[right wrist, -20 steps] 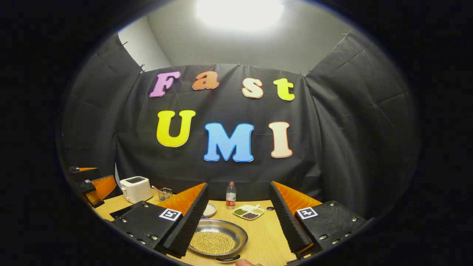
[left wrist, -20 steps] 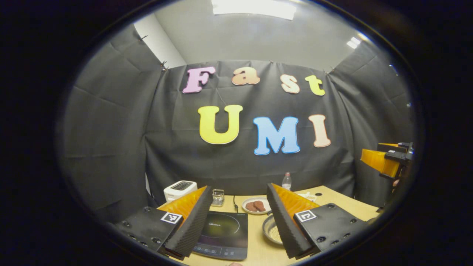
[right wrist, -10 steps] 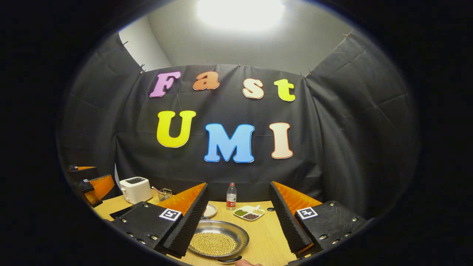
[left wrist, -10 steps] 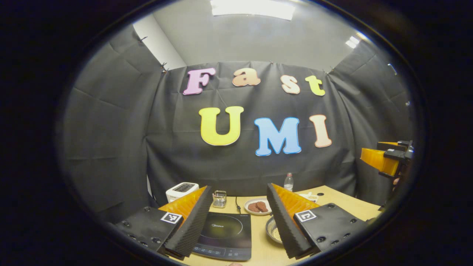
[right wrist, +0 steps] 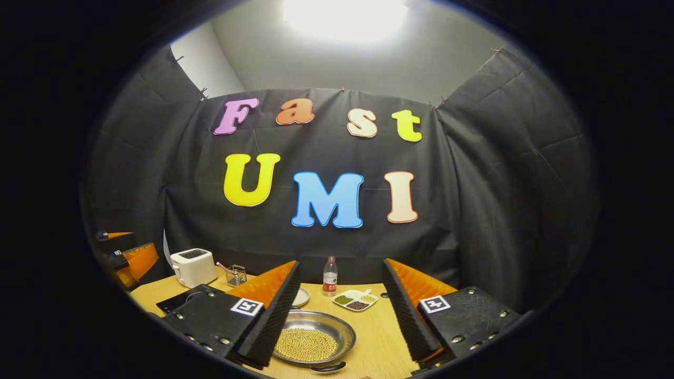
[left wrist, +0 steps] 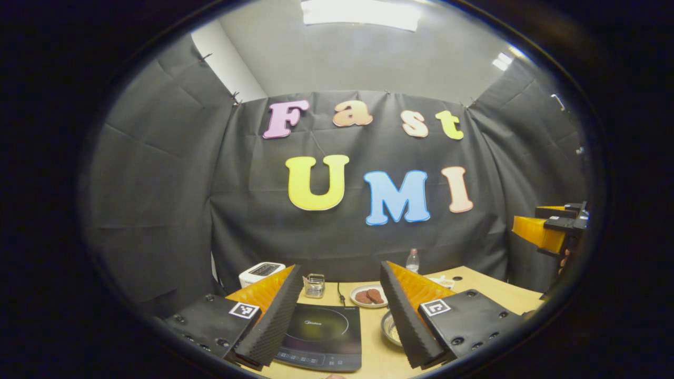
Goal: First push the handle of the pot to place it horizontally, then grasp the pot with both hands and set it on the induction cooktop.
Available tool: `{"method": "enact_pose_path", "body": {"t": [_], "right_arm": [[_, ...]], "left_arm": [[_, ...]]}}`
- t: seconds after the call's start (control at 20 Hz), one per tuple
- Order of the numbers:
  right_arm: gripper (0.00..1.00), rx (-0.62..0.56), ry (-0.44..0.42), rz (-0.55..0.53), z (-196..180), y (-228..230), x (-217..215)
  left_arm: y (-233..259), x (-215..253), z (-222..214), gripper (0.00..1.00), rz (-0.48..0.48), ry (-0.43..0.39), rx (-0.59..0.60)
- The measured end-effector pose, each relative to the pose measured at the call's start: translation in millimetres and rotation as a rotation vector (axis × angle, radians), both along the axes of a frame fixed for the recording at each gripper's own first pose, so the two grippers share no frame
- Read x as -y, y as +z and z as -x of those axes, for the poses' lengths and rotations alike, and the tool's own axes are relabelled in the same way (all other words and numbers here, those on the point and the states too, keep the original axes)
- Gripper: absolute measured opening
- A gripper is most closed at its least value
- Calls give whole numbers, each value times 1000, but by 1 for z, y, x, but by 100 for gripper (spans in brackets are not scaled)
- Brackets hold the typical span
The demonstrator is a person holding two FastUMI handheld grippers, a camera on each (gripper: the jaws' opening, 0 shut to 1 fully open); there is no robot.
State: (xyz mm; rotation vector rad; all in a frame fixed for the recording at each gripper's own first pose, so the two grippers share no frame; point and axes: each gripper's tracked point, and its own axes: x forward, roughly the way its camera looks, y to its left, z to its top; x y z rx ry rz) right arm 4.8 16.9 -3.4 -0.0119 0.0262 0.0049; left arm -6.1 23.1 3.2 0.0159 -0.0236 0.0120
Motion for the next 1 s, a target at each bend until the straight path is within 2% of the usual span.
{"method": "enact_pose_path", "body": {"t": [0.05,0.1,0.15,0.2,0.25,0.35,0.4,0.45,0.5,0.55,0.6,0.8,0.85,0.9,1.0], "right_arm": [[84,-2,3,0,0,0,-2],[80,-1,5,-1,0,0,-4],[64,-4,12,-3,0,0,-6],[65,-12,18,-8,0,-3,-11],[54,-22,37,-15,0,-5,-17],[52,-47,40,-7,-8,-15,-26],[35,-39,22,-4,-2,-7,-21],[18,-44,42,-11,-5,-7,-30],[18,-51,52,-8,-1,-9,-38],[10,-38,37,0,2,-9,-37],[3,-55,81,3,0,-14,-50],[2,-164,172,22,1,-54,-84],[2,-189,183,27,2,-63,-90],[2,-219,201,29,5,-73,-95],[2,-268,236,30,9,-92,-105]], "left_arm": [[1,-2,1,96,-1,2,2],[1,-5,3,96,-4,4,4],[2,-8,3,96,-9,8,7],[4,-12,4,96,-13,12,12],[6,-14,4,96,-16,13,16],[6,-20,3,95,-16,13,22],[5,-23,3,99,-17,14,24],[6,-27,3,95,-18,17,24],[5,-32,2,95,-16,17,25],[4,-35,1,96,-12,14,25],[3,-39,1,95,-12,15,25],[-2,-56,-2,99,-2,8,25],[-1,-61,-3,95,-2,5,31],[-3,-64,-3,99,-6,5,32],[-6,-72,-2,95,-10,18,25]]}}
